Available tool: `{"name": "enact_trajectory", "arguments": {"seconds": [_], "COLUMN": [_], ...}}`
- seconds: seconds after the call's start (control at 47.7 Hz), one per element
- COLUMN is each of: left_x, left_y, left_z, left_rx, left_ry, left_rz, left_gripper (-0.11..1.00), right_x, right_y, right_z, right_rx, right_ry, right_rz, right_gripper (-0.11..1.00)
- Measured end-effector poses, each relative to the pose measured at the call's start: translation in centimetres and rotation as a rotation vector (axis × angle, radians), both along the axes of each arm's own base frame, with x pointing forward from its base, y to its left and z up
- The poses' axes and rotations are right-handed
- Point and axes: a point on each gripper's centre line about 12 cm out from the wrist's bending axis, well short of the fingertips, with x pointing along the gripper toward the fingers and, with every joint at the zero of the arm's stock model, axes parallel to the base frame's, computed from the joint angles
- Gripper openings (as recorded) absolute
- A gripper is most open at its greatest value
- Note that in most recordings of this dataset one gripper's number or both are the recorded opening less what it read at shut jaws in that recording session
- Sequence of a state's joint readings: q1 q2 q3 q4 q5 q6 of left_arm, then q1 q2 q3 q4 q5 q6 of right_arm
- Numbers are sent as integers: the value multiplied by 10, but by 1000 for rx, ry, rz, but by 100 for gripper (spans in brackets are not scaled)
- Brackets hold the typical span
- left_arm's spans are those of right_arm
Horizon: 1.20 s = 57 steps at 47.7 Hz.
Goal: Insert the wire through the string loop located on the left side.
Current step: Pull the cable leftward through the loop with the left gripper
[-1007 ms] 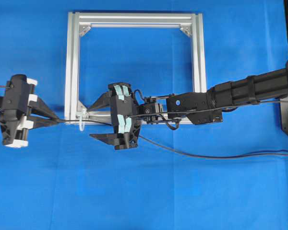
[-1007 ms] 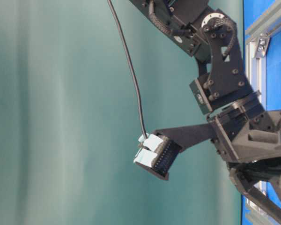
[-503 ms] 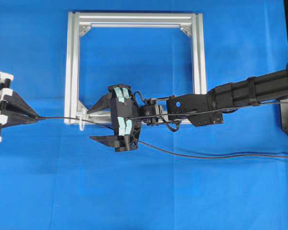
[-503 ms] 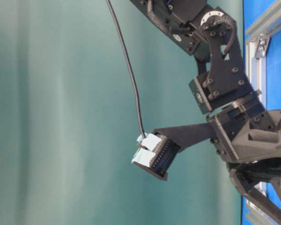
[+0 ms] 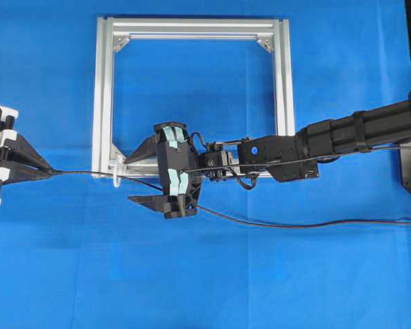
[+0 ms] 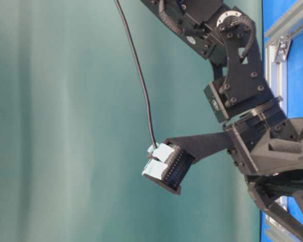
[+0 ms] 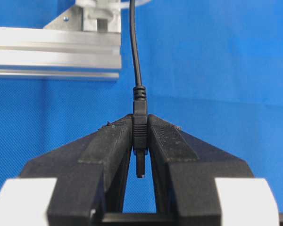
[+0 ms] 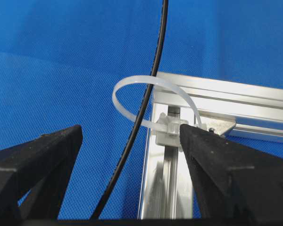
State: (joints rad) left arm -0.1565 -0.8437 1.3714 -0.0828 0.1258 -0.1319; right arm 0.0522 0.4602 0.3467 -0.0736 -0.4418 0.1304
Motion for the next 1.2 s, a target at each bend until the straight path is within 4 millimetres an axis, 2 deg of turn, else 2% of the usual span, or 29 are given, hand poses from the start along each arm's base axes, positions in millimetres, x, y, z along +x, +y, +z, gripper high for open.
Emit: {"name": "enact_trajectory", "arguments": {"seconds": [0.126,0.21,0.336,0.378,0.524,0.692,0.965,1.112,1.195], "left_x": [0,0,0,0,0,0,4,4,4], "left_y": [0,0,0,0,0,0,0,0,1], "left_z": [-1,-1,-1,-1,0,5,40,58,60], "left_rx": [1,1,0,0,0,-2,-21,-16,-11], "left_ry": [6,6,5,5,2,-28,-180,-254,-265], "left_rz": [2,0,1,3,0,-2,-2,-7,-4], "left_gripper": [12,34,74,81,70,70,70,70,70], "right_x": [0,0,0,0,0,-2,-8,-12,-14], "right_y": [0,0,0,-1,0,-1,-14,-14,-13], "right_z": [0,0,0,0,4,28,80,97,103], "right_rx": [0,1,1,0,1,-1,-6,-7,-8], "right_ry": [0,0,0,0,-5,-23,-73,-79,-79], "right_rz": [0,-1,-1,-2,-1,-4,-30,-32,-32], "right_gripper": [93,93,93,93,93,93,93,93,93]}}
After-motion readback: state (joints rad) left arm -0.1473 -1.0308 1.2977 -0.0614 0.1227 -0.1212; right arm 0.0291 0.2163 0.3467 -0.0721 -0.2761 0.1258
